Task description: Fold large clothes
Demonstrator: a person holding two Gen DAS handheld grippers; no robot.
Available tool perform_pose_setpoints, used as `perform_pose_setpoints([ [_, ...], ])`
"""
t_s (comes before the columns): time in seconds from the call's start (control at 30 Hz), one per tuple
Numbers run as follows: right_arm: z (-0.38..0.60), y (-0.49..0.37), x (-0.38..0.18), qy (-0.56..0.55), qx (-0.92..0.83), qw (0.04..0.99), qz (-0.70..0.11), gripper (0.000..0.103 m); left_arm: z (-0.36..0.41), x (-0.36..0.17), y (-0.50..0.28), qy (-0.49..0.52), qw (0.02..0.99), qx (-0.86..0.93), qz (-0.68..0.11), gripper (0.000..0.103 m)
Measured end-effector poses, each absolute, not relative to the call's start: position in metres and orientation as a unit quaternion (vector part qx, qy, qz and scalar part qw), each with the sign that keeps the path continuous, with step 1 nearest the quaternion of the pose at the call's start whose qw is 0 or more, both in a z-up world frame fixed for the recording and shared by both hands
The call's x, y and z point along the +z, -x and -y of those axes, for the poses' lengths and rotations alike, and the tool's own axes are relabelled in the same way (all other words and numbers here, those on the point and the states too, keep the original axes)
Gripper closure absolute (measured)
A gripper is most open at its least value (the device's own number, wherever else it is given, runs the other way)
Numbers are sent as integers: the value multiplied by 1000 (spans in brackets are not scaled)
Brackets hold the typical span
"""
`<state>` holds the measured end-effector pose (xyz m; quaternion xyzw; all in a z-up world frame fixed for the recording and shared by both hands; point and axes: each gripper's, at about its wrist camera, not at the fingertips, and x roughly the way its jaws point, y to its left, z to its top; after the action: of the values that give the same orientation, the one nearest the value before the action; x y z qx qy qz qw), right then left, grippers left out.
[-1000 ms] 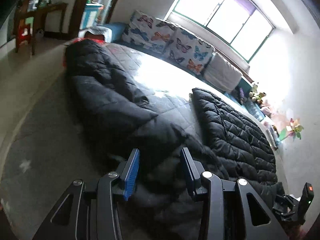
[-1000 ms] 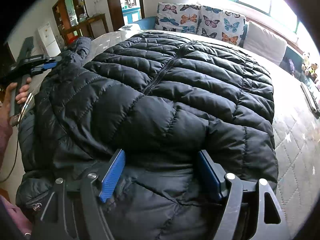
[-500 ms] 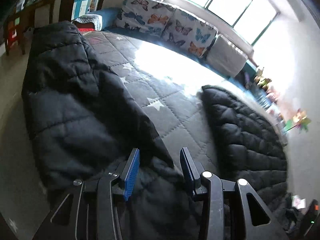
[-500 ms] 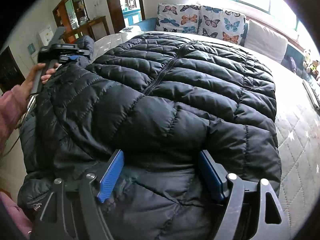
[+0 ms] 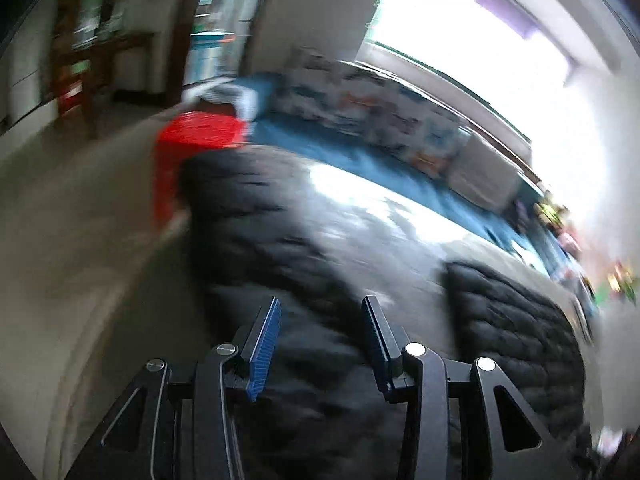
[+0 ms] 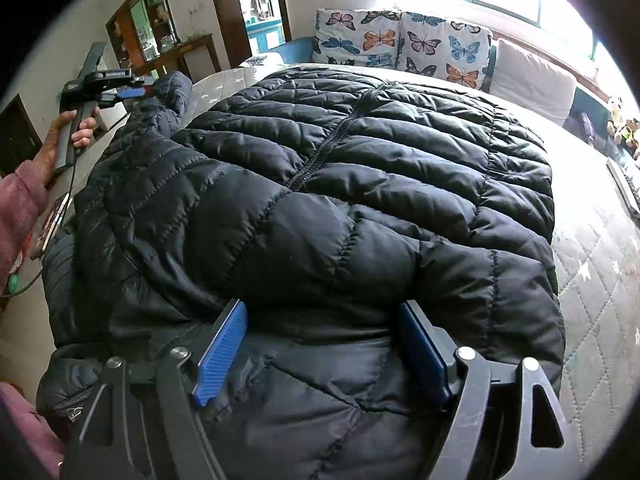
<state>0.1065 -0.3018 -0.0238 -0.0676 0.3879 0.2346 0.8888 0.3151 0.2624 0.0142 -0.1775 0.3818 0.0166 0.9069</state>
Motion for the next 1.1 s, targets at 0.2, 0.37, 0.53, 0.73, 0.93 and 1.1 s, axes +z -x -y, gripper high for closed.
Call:
perform_pose_setpoints([
  [0.2,302,-106,-24,67,235,889,-388,17,-309,-22,-336,241,876,62,-413,58],
  [0.37,302,-106,-24,65,236,889,-387,17,-314,-38,-372,218,870,76,-435,58],
  [0.53,305,-105,-24,58,240,890,-384,17,-327,-51,-407,226,869,92,-431,58],
  [0.73,305,-107,-25,53,248,888,-385,13,-316,-57,-444,167,870,107,-451,57],
  [0.93,305,-106,-25,56,247,888,-384,12,-309,-23,-447,196,890,70,-407,57],
  [1.1,305,-106,-25,51,250,887,-384,11,-305,-24,-477,192,887,62,-416,58],
])
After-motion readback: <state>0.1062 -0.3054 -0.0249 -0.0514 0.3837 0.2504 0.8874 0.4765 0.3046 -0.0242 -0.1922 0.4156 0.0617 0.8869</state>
